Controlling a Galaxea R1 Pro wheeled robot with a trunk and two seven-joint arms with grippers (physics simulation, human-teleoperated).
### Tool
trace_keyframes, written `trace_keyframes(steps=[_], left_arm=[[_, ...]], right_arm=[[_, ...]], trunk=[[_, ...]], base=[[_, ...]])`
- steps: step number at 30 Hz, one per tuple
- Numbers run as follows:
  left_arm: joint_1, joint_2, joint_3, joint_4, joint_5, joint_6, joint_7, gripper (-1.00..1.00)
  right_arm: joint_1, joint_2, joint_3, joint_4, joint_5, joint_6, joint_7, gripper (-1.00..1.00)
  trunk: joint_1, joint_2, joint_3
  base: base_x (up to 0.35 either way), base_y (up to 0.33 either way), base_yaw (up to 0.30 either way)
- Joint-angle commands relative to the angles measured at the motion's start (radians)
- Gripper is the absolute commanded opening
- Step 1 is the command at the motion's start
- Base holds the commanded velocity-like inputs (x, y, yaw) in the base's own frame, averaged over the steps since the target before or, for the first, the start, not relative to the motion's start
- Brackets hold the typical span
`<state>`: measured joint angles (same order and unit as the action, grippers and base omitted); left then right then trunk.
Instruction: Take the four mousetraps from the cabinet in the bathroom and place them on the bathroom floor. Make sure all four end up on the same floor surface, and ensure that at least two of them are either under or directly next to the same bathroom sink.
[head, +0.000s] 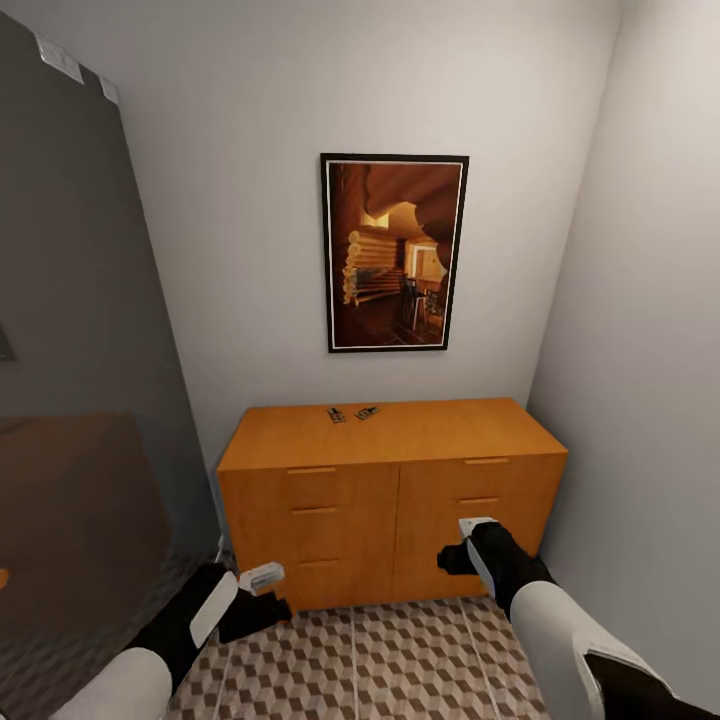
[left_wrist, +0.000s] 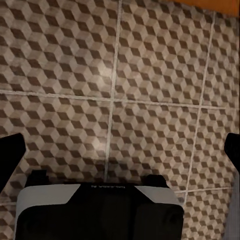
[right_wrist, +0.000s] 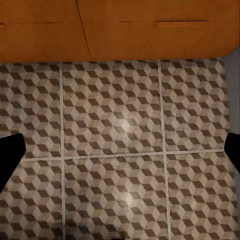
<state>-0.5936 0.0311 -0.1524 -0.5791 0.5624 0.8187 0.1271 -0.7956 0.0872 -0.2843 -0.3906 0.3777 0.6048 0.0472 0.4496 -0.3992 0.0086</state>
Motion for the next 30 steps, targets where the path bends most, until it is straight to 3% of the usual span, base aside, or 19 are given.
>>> trace_keyframes(steps=[1,3,4,6,13,22,29,30], left_arm=[[-0.031,-0.008,-0.007,-0.003,0.009,0.014,0.01,1.0],[-0.062,-0.016,-0.006,-0.004,0.009,0.021,0.01,1.0],[-0.127,-0.026,-0.006,-0.004,0.009,0.03,0.01,1.0],[-0.174,-0.03,-0.006,-0.003,0.01,0.042,0.011,1.0],[-0.255,-0.035,-0.005,-0.003,0.011,0.109,0.015,1.0],[-0.334,-0.038,-0.004,0.0,0.012,0.152,0.018,1.0],[-0.428,-0.041,-0.003,0.005,0.013,0.178,0.016,1.0],[-0.457,-0.051,-0.003,0.009,0.013,0.185,0.016,1.0]], right_arm=[[-0.034,0.009,-0.008,-0.003,0.01,0.03,0.004,1.0],[-0.068,0.017,-0.008,-0.003,0.01,0.055,0.002,1.0],[-0.132,0.034,-0.008,-0.004,0.01,0.106,-0.003,1.0],[-0.178,0.048,-0.008,-0.004,0.01,0.142,-0.016,1.0],[-0.266,0.071,-0.008,0.0,0.009,0.199,-0.069,1.0],[-0.358,0.083,-0.008,0.007,0.0,0.229,-0.108,1.0],[-0.435,0.087,-0.009,0.01,-0.058,0.256,-0.118,1.0],[-0.46,0.087,-0.009,0.011,-0.096,0.266,-0.12,1.0]], trunk=[[0.0,-0.001,-0.001],[0.0,-0.001,-0.001],[0.0,-0.001,-0.001],[0.0,-0.001,-0.001],[0.0,-0.001,-0.001],[0.0,-0.001,-0.001],[0.0,-0.001,-0.001],[0.0,-0.001,-0.001]], base=[[0.0,0.0,0.0],[0.0,0.0,0.0],[0.0,0.0,0.0],[0.0,0.0,0.0],[0.0,0.0,0.0],[0.0,0.0,0.0],[0.0,0.0,0.0],[0.0,0.0,0.0]])
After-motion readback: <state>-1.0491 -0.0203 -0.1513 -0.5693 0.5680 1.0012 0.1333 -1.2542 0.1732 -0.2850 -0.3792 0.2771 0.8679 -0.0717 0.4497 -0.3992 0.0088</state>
